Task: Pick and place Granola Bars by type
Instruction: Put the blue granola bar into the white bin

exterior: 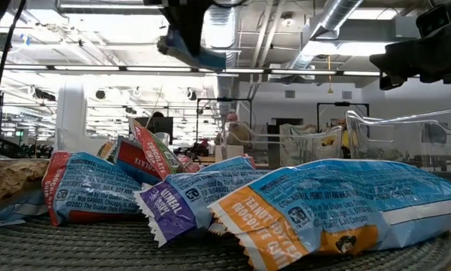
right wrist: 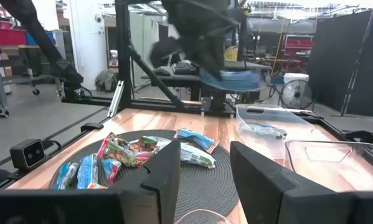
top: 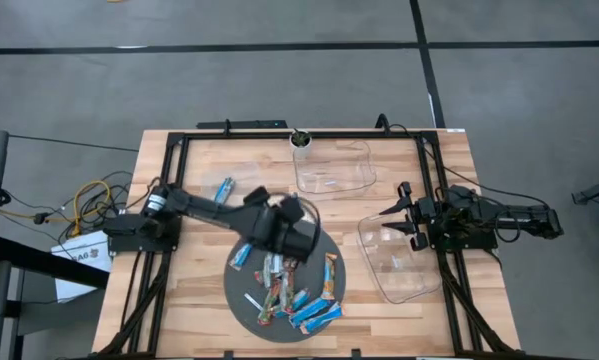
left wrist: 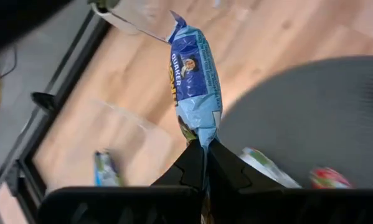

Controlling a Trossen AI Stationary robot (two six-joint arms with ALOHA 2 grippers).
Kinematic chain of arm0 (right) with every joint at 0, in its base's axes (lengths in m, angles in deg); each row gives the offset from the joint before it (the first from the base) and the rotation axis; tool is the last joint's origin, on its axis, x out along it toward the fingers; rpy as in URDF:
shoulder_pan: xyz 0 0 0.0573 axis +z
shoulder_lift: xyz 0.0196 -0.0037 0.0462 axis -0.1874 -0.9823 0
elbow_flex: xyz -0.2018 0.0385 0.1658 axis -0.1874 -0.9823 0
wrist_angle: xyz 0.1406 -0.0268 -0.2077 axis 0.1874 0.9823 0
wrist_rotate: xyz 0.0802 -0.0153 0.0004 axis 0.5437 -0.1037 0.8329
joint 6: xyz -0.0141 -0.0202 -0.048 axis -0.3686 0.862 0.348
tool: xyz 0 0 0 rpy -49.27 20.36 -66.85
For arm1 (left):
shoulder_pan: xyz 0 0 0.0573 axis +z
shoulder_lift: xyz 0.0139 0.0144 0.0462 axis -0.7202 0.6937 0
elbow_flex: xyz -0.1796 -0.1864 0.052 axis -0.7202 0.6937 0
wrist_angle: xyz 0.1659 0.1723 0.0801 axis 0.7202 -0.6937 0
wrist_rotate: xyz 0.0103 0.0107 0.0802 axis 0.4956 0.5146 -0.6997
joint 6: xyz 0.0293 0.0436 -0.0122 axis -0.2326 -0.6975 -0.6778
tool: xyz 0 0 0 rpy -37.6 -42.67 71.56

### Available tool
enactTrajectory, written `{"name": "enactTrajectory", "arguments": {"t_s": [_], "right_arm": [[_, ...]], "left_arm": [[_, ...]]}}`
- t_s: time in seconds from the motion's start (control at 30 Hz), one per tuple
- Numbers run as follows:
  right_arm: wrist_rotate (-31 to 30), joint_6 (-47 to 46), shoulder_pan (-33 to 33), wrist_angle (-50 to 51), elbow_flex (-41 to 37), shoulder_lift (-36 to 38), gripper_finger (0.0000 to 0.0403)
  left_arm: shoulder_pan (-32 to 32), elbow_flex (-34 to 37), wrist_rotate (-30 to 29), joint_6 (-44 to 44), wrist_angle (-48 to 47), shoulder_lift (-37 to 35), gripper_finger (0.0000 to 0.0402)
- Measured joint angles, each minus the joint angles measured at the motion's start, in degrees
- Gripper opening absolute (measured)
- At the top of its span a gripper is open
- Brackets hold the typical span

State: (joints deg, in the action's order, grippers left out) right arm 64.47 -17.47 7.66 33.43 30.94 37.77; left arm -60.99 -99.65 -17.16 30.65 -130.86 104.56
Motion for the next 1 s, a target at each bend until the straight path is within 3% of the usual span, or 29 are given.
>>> {"name": "enactTrajectory", "arguments": {"t_s": [0.5, 0.73, 1.0], "right_arm": [[0.0, 0.0, 0.0, 0.0, 0.0, 0.0, 0.0134], [0.0, 0.0, 0.0, 0.0, 0.0, 0.0, 0.0134], [0.0, 0.0, 0.0, 0.0, 0.0, 0.0, 0.0133]], "left_arm": [[8.3, 3.1, -0.1, -5.3, 0.2, -4.7, 0.0000], [9.2, 18.6, 0.6, -0.4, 2.0, -15.3, 0.0000], [14.4, 43.9, 2.0, 1.1, 18.9, -30.7, 0.0000]]}}
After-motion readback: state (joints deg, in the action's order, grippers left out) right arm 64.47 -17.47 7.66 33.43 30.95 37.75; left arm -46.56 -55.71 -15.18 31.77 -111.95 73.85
